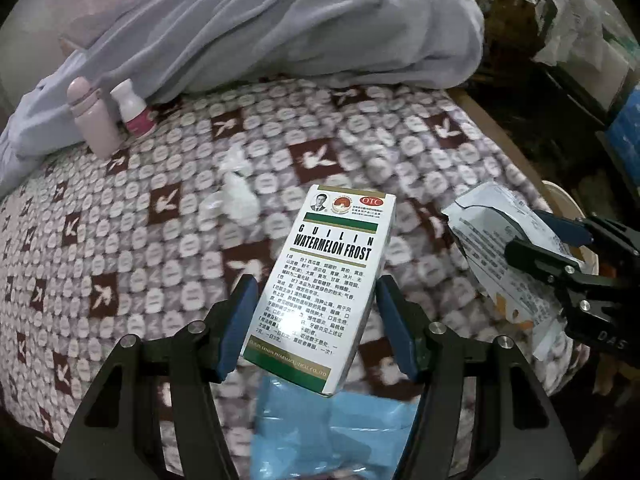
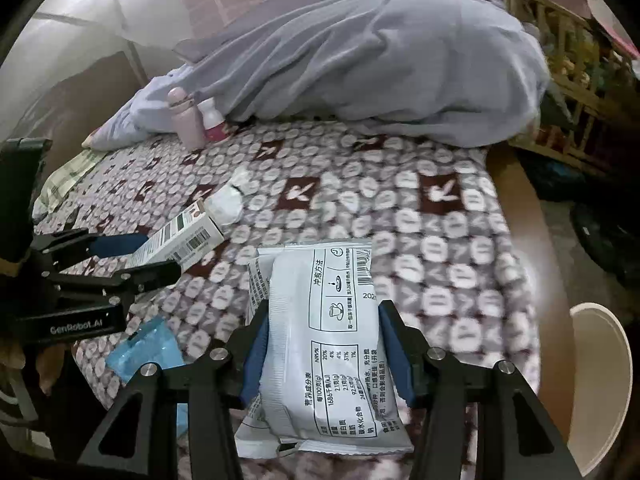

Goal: Collect trash
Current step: 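Carry the Watermelon Frost box and white packet over the white bucket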

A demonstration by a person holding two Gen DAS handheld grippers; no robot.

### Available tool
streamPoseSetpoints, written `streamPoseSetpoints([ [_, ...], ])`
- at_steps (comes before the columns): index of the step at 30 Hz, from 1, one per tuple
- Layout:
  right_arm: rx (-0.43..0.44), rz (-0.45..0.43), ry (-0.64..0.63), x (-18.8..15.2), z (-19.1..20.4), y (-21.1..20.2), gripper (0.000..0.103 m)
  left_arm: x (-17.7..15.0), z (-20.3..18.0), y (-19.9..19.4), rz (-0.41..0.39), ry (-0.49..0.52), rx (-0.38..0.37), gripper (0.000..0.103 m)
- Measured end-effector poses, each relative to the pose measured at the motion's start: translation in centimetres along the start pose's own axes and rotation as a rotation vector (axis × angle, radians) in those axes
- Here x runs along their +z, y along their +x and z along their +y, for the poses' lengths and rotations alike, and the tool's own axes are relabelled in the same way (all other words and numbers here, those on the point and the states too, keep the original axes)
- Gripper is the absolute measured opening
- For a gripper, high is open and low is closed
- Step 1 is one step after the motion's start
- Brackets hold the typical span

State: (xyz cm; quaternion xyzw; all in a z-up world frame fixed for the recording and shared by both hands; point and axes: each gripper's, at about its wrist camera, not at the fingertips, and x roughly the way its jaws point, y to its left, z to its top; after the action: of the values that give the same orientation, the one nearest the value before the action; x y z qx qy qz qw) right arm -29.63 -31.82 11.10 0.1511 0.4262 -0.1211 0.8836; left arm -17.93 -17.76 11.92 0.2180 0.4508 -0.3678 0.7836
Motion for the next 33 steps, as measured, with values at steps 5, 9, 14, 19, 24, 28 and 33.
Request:
streamPoseSetpoints([
  [5, -0.020, -0.020, 0.033, -0.3, -2.1, -1.2, 0.051, 0.4, -2.4, 0.3, 0.008, 0.003, -0.014, 0.060],
  [9, -0.037, -0.031, 0.058, -0.6, -3.8, -2.0, 0.051, 0.7, -4.5, 0.4, 0.008, 0.022, -0.020, 0.060],
  [14, -0.051, -0.035, 0.087, -1.3, -5.8, -2.8, 0.051, 1.2, -6.7, 0.5, 0.007, 0.035, -0.029, 0.060],
  [19, -0.071, -0.046, 0.121, -2.0, -8.0, -3.9, 0.051, 1.8, -8.8, 0.6, 0.010, 0.059, -0.036, 0.060],
  [24, -0.094, -0.055, 0.157, -2.7, -10.2, -4.9, 0.051, 2.2, -11.2, 0.5, 0.008, 0.081, -0.047, 0.060],
  [28, -0.112, -0.063, 0.189, -3.4, -12.1, -5.8, 0.051, 2.5, -12.9, 0.5, 0.006, 0.097, -0.061, 0.060],
  [33, -0.134, -0.070, 0.220, -4.3, -14.1, -6.8, 0.051, 2.9, -15.2, 0.7, 0.007, 0.122, -0.077, 0.060],
])
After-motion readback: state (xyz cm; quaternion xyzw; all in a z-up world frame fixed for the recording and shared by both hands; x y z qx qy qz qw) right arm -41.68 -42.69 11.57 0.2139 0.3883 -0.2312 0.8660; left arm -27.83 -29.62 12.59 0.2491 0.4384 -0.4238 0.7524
